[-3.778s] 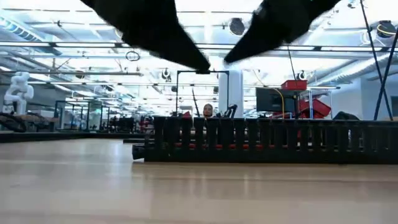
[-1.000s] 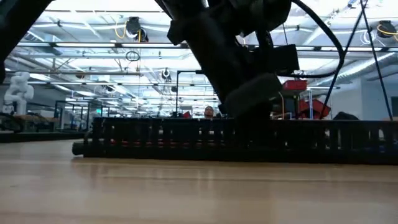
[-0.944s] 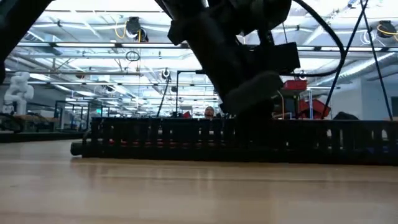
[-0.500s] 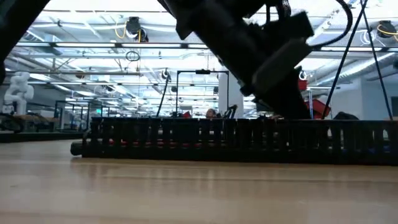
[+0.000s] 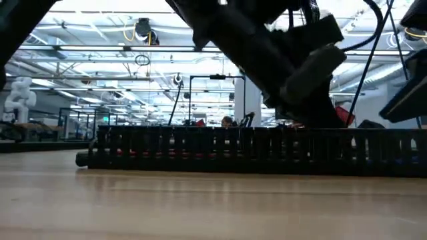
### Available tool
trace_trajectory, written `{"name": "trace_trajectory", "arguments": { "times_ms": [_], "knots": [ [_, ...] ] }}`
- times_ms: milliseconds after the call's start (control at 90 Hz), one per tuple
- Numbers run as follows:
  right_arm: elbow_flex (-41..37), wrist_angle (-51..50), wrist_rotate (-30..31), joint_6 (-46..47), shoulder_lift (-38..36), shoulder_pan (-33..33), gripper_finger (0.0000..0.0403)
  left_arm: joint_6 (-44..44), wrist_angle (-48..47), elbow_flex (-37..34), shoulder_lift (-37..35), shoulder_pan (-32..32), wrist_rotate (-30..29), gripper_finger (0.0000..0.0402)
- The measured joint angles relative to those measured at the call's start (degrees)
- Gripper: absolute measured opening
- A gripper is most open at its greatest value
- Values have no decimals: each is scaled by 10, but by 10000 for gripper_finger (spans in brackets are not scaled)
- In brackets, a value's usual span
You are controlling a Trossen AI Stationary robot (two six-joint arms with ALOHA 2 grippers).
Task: Ziptie cables
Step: Put the zip tied cables into the black cable duct
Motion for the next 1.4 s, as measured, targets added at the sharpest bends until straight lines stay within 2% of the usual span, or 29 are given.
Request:
{"name": "trace_trajectory", "arguments": {
  "times_ms": [133,289,344,611,833,1022,1400],
  "knots": [
    [-1,34,0,-62,0,-29,134,-1,-6,-1,5,0,0,81],
    [-1,72,-2,-131,0,-60,134,10,-7,0,7,-1,-4,21],
    [-1,83,-5,-153,0,-70,134,12,-8,0,7,-2,-7,10],
    [-1,137,-48,-235,0,-102,132,12,-15,0,7,-6,-20,9],
    [-1,146,-94,-255,0,-108,109,14,-17,0,7,-7,-30,4],
    [-1,146,-99,-264,0,-109,96,15,-18,0,7,-7,-31,4],
    [15,161,-107,-322,-2,-118,95,14,-20,0,7,-8,-36,4]
  ]
}}
